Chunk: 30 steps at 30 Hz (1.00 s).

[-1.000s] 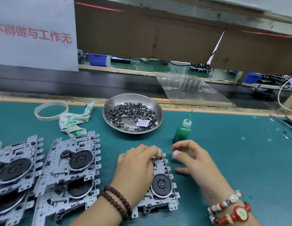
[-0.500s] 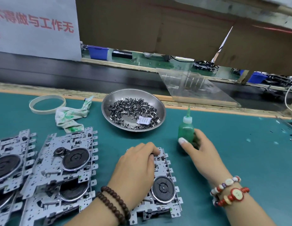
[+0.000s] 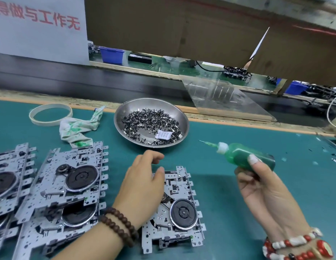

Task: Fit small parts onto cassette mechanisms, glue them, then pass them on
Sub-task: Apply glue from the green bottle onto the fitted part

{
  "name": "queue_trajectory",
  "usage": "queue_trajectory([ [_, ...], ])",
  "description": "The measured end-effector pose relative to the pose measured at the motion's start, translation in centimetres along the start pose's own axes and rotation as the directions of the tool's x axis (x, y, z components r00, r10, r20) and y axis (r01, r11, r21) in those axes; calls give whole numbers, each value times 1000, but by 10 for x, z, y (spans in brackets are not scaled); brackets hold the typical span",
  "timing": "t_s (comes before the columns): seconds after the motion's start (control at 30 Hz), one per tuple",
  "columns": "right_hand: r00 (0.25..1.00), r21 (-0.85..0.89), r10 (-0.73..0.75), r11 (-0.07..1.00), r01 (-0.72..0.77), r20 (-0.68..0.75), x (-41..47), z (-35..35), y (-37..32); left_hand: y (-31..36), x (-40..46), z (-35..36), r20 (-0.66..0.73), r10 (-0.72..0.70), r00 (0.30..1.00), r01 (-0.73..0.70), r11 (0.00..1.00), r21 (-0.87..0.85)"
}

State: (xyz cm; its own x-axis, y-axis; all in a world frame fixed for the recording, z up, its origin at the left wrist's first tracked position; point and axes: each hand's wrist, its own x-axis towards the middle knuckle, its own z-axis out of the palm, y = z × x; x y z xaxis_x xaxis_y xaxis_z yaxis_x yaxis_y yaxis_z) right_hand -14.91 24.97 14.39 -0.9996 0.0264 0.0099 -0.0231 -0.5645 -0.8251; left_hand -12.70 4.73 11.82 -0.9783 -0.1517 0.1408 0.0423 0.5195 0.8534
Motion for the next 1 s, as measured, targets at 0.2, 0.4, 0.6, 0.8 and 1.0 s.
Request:
queue_trajectory([
  [0.2, 999, -119, -4, 993, -1, -41, -4, 1, 1, 1, -1, 2, 137, -6, 990, -4, 997, 73],
  [0.4, 990, -374, -132, 922, 102, -57, -8, 3, 3, 2, 3, 1, 240, -51, 970, 9, 984, 176],
  [0.6, 970, -487, -244, 845, 221, 17, -8, -1, 3, -1, 4, 6, 311, -167, 936, 183, 983, -21],
  [0.8, 962, -530, -262, 808, 260, 72, -8, -2, 3, -2, 6, 6, 351, -209, 913, 255, 963, -90],
  [1.0, 960, -560, -260, 782, 272, 103, -8, -2, 5, -2, 6, 5, 352, -215, 911, 256, 964, -76],
])
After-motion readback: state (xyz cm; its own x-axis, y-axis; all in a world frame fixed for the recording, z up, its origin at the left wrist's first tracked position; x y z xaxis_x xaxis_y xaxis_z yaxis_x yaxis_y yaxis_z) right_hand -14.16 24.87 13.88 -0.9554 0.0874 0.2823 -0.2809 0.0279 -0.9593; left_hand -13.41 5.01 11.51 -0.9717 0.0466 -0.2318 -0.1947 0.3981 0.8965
